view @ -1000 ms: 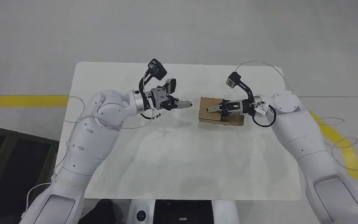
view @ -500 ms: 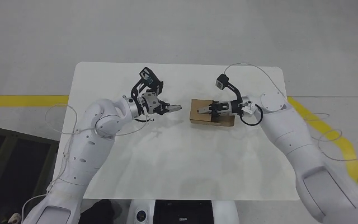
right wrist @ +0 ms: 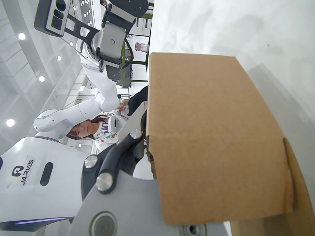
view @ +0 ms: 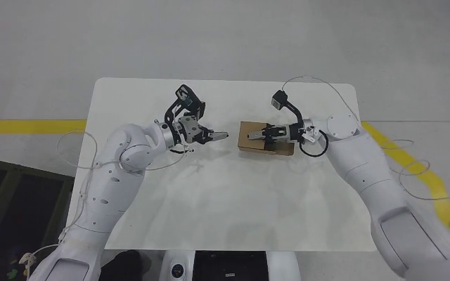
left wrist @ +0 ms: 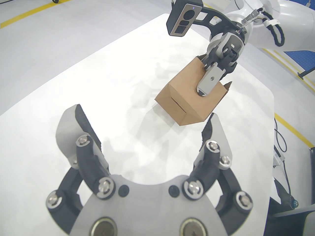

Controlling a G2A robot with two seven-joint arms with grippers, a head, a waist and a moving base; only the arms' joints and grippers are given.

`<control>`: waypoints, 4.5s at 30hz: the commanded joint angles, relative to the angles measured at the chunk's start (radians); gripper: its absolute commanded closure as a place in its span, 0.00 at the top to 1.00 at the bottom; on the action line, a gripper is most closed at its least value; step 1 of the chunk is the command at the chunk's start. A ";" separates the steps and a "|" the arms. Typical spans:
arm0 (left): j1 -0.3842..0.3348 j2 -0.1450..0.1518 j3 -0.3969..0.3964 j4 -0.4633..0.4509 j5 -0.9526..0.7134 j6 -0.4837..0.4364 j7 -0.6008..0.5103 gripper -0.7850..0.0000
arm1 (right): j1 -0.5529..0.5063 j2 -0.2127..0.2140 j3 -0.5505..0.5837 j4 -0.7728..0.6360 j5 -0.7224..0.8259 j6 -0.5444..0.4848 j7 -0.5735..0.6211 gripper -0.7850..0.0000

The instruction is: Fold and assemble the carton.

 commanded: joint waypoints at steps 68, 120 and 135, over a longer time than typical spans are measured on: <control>-0.215 -0.043 0.353 0.381 0.572 -0.286 0.690 1.00 | -0.441 0.141 0.418 -0.591 -0.180 0.192 -0.043 1.00; -0.231 -0.084 0.388 0.505 0.542 -0.296 0.816 1.00 | -0.200 0.031 0.129 -0.188 0.003 0.014 0.024 1.00; -0.266 -0.097 0.394 0.564 0.550 -0.306 0.835 1.00 | -0.201 0.082 0.202 -0.173 0.003 0.008 0.018 1.00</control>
